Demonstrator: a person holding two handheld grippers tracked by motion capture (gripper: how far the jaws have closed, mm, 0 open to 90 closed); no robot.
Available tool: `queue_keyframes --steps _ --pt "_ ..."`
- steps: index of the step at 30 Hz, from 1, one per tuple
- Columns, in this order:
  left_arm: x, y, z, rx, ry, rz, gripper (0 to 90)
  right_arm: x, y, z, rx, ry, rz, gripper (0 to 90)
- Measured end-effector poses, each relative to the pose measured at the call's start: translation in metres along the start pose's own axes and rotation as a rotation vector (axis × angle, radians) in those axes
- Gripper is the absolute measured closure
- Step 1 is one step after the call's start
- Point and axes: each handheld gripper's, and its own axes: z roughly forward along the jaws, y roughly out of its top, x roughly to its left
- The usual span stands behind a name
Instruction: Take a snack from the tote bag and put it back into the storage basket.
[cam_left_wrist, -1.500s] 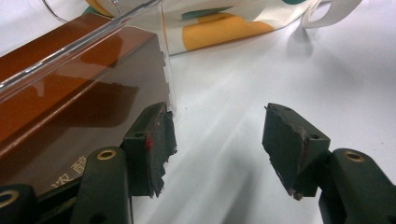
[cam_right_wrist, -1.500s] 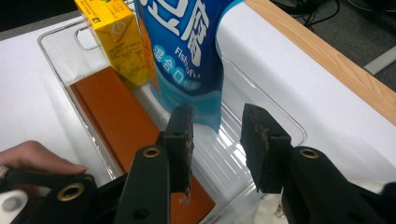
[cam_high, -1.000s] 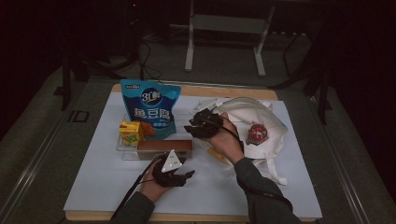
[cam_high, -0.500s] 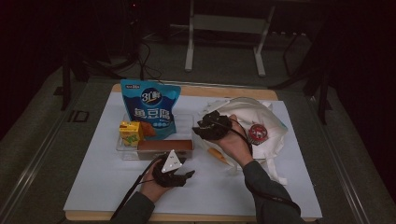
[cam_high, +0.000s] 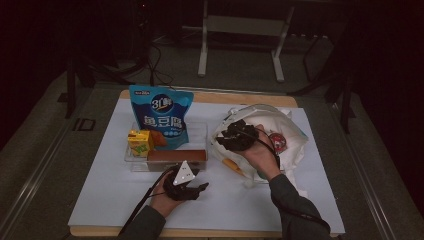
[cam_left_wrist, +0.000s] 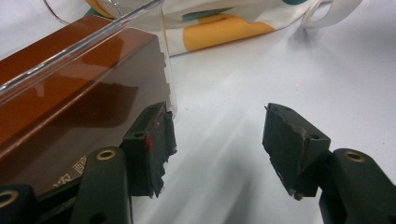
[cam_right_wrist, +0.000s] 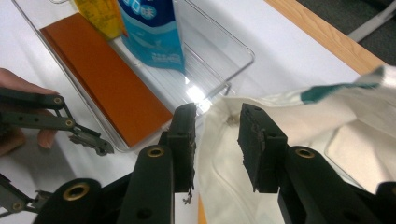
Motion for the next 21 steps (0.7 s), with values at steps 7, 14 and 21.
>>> queue_keyframes --steps 7,14,21 --pt "0.000 0.000 0.000 0.001 0.001 0.002 40.9 -0.011 -0.006 -0.009 0.007 -0.018 0.009 66.7" --pt "0.000 0.000 0.000 0.002 0.003 0.002 40.8 -0.026 -0.014 -0.021 0.015 -0.045 0.029 68.0" --pt "0.000 0.000 0.000 0.003 0.003 0.003 40.9 -0.036 -0.021 -0.031 0.027 -0.072 0.048 69.9"
